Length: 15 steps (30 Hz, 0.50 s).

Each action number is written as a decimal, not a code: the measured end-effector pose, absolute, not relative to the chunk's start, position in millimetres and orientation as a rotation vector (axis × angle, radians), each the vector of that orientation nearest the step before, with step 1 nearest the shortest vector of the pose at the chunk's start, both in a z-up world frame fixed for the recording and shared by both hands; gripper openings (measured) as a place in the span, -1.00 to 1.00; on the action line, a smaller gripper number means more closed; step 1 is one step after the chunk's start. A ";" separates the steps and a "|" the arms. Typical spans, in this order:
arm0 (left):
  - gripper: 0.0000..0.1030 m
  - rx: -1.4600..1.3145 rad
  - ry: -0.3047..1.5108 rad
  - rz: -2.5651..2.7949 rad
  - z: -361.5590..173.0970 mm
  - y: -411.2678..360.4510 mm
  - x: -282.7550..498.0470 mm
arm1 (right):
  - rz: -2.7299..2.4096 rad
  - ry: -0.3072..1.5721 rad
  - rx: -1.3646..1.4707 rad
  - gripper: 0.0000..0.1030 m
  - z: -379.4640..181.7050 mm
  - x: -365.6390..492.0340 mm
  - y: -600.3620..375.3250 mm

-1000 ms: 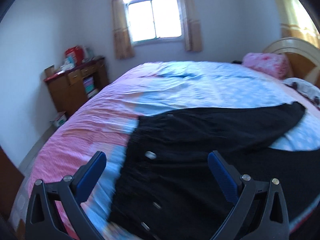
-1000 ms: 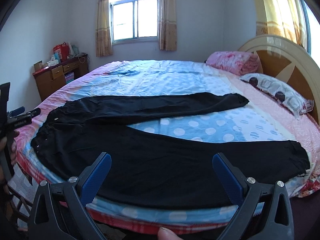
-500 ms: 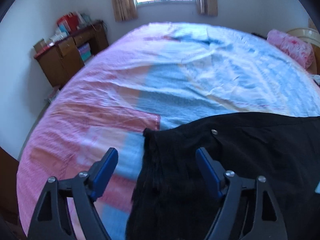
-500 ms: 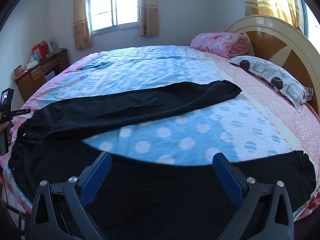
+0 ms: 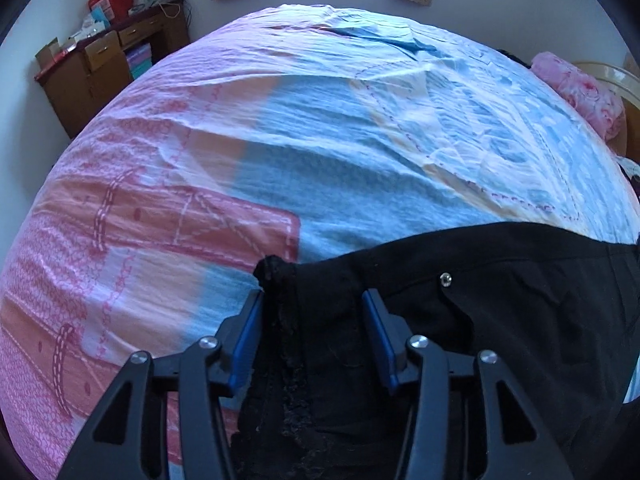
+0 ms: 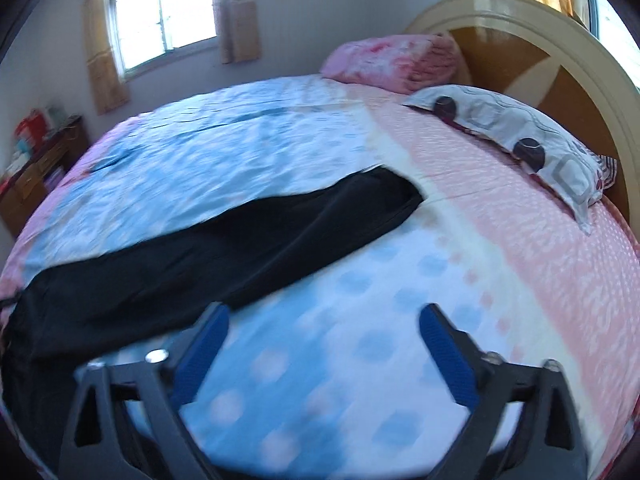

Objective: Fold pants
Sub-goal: 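Grasp the waistband corner with the left tool while the right tool grasps the other waistband corner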

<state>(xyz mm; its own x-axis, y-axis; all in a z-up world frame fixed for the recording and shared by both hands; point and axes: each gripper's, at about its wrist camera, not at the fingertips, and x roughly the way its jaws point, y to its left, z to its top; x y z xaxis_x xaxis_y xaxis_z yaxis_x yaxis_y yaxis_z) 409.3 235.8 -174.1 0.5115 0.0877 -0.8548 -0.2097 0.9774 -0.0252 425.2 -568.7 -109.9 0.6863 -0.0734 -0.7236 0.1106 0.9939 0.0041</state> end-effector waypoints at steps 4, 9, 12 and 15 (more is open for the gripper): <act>-0.06 -0.105 1.027 0.184 -173.9 230.9 413.9 | -0.153 0.811 0.061 0.20 -104.7 489.5 -598.2; -0.06 -0.074 1.019 0.189 -175.4 226.9 415.2 | -0.193 0.823 -0.007 0.20 -108.8 573.2 -618.8; -0.06 -0.079 1.010 0.189 -176.3 228.0 414.6 | -0.192 0.872 0.010 0.20 -124.2 620.2 -634.1; -0.06 -0.078 1.005 0.191 -177.2 227.4 414.5 | -0.165 0.921 0.011 0.21 -140.1 655.5 -640.8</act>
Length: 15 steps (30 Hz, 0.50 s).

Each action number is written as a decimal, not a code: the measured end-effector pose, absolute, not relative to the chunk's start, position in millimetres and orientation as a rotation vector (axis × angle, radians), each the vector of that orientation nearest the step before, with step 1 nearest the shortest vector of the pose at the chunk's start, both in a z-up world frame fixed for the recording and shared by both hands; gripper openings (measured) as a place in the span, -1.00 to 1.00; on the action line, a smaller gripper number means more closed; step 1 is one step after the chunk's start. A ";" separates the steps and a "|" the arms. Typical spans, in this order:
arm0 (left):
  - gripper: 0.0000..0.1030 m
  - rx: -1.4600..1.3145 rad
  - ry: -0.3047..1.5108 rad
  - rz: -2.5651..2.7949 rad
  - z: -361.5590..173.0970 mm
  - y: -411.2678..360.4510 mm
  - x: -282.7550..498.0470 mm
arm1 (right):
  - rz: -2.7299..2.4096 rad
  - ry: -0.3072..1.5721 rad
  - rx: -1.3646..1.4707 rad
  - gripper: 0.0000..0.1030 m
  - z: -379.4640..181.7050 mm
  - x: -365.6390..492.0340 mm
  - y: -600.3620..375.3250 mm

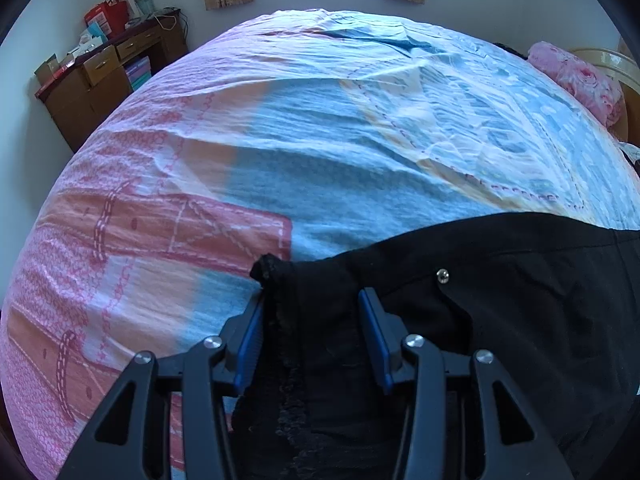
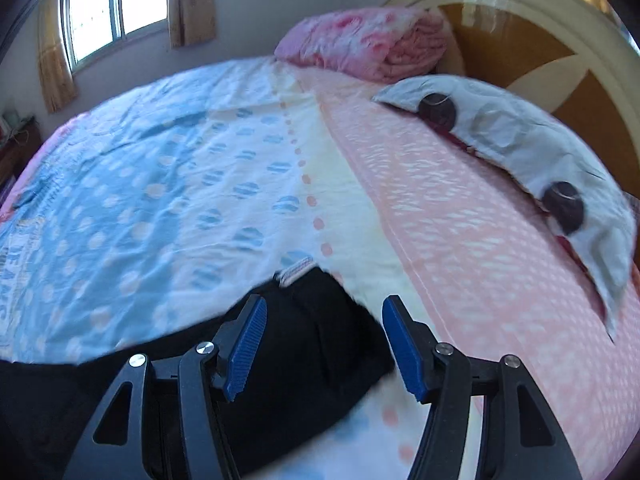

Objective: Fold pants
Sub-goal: 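Grasp the waistband corner with the left tool while the right tool grasps the other waistband corner, then lift the waistband with both tools and fold it over toward the trouser cuffs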

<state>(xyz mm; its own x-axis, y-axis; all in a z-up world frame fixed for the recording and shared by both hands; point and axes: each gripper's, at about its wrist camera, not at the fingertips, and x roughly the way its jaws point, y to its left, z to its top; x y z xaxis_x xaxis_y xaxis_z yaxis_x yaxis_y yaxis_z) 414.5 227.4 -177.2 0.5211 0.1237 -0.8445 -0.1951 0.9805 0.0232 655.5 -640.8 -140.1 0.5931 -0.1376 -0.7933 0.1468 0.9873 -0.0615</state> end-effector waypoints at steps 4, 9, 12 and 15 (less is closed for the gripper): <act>-0.06 -0.073 1.010 0.188 -178.1 227.4 415.0 | -0.156 1.002 0.024 0.20 -163.6 691.2 -649.8; -0.15 -0.047 1.008 0.187 -178.0 221.7 417.6 | -0.118 1.097 0.059 0.03 -192.2 715.0 -653.5; -0.40 -0.044 1.000 0.165 -177.0 219.0 416.6 | -0.075 1.086 0.070 -0.72 -189.9 712.6 -645.5; -0.59 -0.037 1.005 0.139 -173.7 215.5 416.8 | -0.085 1.073 0.011 -0.78 -181.4 705.3 -634.8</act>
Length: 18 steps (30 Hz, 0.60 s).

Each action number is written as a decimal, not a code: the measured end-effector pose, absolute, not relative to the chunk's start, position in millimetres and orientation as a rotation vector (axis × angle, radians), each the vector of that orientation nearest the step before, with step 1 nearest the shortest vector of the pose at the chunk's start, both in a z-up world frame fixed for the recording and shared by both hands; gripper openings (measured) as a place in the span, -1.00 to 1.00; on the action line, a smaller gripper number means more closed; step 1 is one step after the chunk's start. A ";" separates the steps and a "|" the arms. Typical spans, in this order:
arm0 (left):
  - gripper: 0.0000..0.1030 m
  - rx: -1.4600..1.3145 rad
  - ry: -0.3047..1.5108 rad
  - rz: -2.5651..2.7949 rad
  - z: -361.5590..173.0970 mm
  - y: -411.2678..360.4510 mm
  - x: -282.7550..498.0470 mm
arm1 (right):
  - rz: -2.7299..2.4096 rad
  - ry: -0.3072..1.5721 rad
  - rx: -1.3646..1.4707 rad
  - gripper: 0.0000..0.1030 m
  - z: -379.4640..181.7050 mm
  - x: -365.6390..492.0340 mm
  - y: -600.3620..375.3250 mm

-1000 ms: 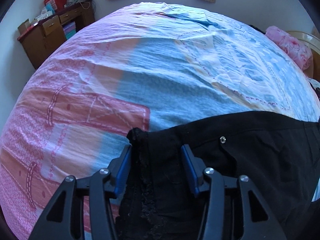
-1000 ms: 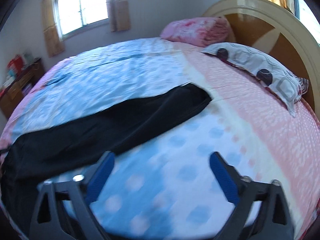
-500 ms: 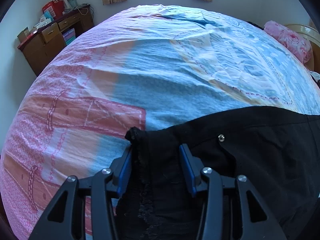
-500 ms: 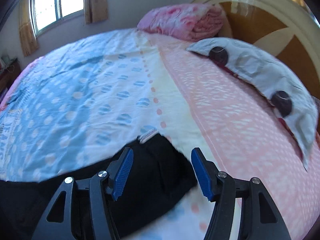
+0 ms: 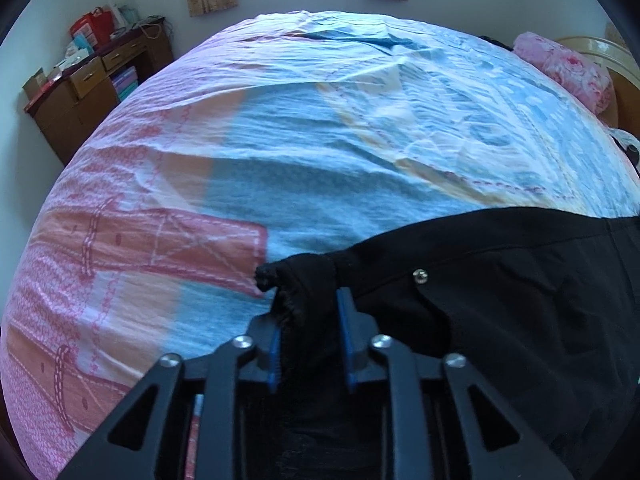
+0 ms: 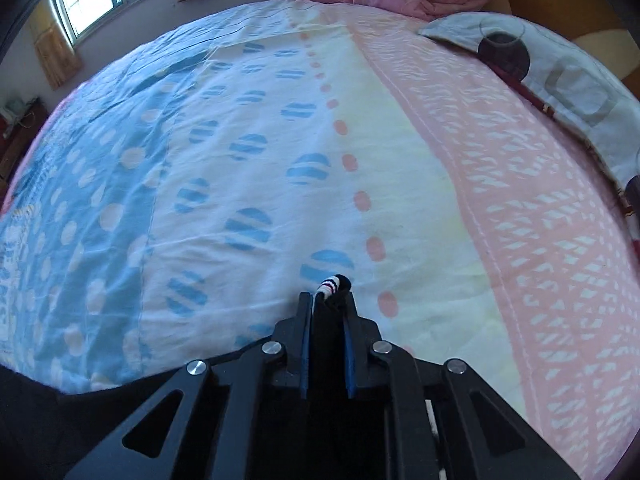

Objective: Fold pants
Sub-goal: 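Lift the waistband with both tools and fold it over toward the trouser cuffs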

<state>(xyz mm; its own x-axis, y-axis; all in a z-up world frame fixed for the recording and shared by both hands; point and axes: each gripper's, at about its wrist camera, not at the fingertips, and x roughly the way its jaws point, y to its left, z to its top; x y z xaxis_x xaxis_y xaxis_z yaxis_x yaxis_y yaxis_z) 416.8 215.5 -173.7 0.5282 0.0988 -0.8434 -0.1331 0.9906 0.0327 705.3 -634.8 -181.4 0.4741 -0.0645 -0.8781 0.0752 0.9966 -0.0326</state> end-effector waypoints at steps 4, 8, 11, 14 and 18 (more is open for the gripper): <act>-0.63 -0.102 0.975 0.127 -157.9 224.9 408.5 | -0.079 0.981 0.014 -0.79 -144.5 680.3 -632.6; -0.63 -0.161 0.870 0.079 -123.6 231.8 387.7 | -0.048 0.885 0.032 -0.79 -98.6 635.9 -641.3; -0.64 -0.177 0.795 0.039 -100.9 232.2 365.0 | -0.018 0.812 0.053 -0.79 -64.4 588.0 -649.8; -0.64 -0.209 0.731 0.001 -85.9 233.9 336.7 | 0.010 0.749 0.079 -0.79 -37.5 531.4 -661.6; -0.64 -0.237 0.653 -0.044 -78.4 241.4 296.3 | 0.041 0.680 0.100 -0.79 -21.0 444.8 -678.9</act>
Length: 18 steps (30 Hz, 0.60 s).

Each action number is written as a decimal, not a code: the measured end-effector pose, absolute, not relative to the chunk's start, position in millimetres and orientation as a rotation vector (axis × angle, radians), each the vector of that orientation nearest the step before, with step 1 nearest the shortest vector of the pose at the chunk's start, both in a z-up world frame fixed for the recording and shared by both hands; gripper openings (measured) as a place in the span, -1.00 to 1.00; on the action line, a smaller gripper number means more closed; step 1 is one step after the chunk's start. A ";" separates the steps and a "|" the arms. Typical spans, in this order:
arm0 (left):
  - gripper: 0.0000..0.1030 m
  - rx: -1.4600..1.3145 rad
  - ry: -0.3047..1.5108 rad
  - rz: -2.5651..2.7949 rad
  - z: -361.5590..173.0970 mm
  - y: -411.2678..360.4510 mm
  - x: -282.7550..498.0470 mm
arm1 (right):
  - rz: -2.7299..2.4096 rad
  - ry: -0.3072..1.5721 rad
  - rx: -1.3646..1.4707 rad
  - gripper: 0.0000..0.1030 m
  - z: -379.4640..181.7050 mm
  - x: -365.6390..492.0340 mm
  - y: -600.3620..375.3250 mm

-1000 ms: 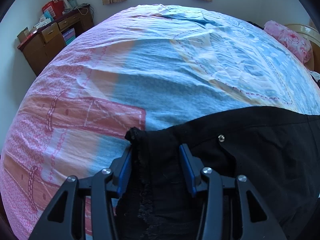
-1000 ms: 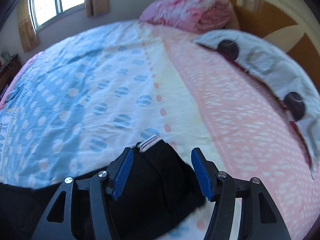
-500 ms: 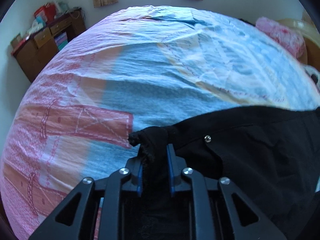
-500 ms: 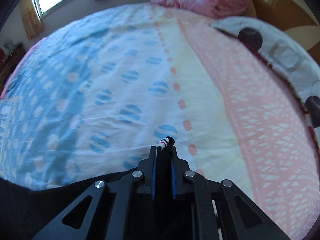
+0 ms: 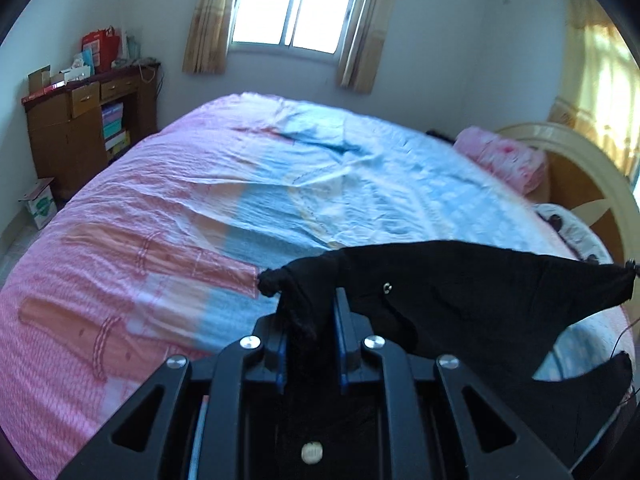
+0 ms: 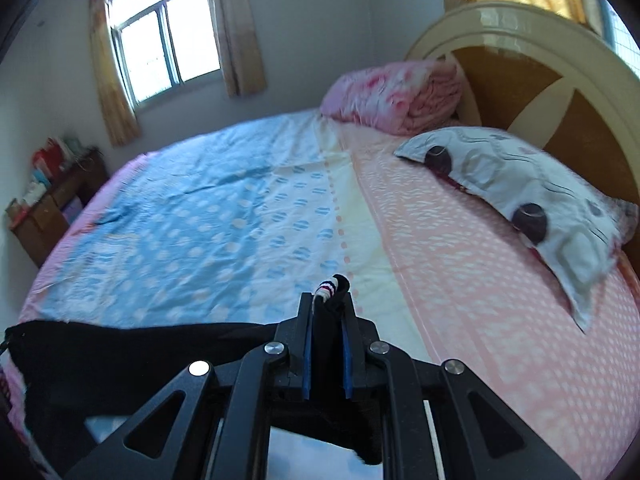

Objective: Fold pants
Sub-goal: 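Lift the waistband with both tools and fold it over toward the trouser cuffs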

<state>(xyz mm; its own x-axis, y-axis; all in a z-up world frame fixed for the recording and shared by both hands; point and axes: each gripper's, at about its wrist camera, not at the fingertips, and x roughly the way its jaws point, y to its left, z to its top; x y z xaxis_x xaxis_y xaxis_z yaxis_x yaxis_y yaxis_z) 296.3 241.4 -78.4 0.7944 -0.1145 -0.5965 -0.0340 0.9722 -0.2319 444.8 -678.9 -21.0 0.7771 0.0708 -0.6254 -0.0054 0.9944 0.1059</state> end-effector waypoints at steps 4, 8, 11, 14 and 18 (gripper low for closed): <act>-0.64 -0.273 0.627 -0.081 -89.8 250.1 260.6 | 0.036 0.666 0.110 -0.78 -36.4 372.0 -699.2; -0.62 -0.281 0.620 -0.135 -108.6 246.8 229.7 | 0.024 0.712 0.142 -0.78 -70.9 314.1 -719.4; -0.62 -0.283 0.632 -0.143 -127.2 243.2 213.4 | 0.006 0.782 0.155 -0.75 -104.9 290.6 -723.4; -0.53 -0.303 0.643 -0.140 -140.8 245.7 200.5 | -0.001 0.838 0.181 -0.67 -126.5 274.7 -725.1; -0.20 -0.254 0.638 -0.132 -144.2 243.4 180.2 | -0.085 0.857 0.184 0.08 -130.2 255.2 -736.5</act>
